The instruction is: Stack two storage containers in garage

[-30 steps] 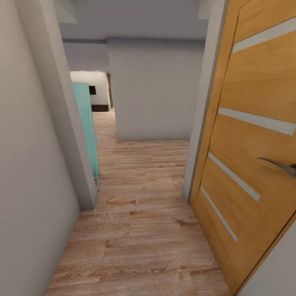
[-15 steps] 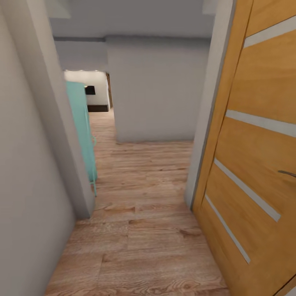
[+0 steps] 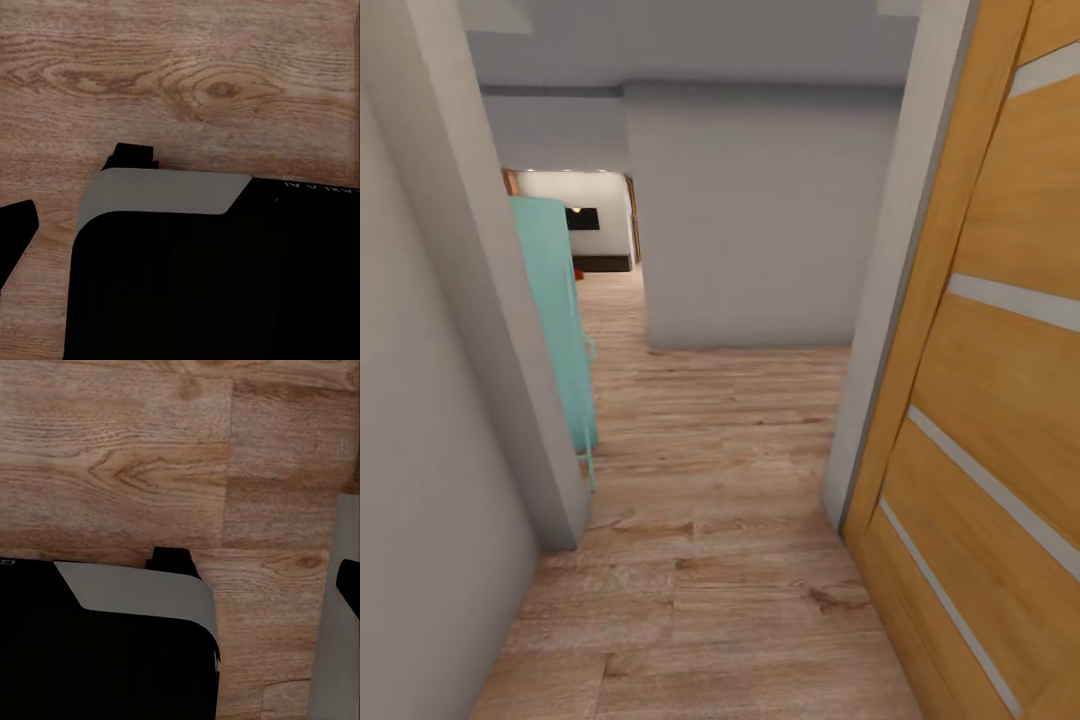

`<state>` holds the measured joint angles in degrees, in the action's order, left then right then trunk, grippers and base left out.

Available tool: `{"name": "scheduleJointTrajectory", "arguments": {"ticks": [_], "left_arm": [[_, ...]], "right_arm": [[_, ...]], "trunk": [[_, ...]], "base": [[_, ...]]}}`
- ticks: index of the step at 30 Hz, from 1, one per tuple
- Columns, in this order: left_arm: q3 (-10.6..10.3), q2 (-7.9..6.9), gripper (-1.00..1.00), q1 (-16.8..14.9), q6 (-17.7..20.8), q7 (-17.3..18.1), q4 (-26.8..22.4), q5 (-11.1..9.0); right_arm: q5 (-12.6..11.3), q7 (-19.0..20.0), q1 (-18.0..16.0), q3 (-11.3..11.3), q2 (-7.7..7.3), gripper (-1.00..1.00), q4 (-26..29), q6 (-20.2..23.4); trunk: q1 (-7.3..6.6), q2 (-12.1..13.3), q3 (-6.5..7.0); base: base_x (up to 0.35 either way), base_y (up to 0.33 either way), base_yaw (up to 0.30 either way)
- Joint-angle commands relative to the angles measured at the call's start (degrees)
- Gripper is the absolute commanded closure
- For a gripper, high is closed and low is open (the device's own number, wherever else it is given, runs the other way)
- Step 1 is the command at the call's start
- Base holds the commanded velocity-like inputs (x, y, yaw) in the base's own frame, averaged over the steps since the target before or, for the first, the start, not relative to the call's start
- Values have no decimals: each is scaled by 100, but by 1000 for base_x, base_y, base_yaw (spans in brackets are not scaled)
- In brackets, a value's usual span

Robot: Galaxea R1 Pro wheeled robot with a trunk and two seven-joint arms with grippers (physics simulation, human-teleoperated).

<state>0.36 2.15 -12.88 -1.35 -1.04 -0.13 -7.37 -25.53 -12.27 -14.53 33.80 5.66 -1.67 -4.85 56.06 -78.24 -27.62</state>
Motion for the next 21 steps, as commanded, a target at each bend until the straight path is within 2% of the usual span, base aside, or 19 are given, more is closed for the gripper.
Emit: {"name": "scheduleJointTrajectory", "arguments": {"ticks": [1,21], "left_arm": [[-1,1,-100,-4,-14,-10,4,-46],[-1,-3,-100,-3,-14,-10,4,-51]], "right_arm": [[-58,-3,-6,48,5,-100,-18,-33],[-58,-3,-6,48,14,-100,-18,-25]], "trunk": [[3,-3,-6],[3,-3,-6]], "base": [[322,0,1],[323,0,0]]}}
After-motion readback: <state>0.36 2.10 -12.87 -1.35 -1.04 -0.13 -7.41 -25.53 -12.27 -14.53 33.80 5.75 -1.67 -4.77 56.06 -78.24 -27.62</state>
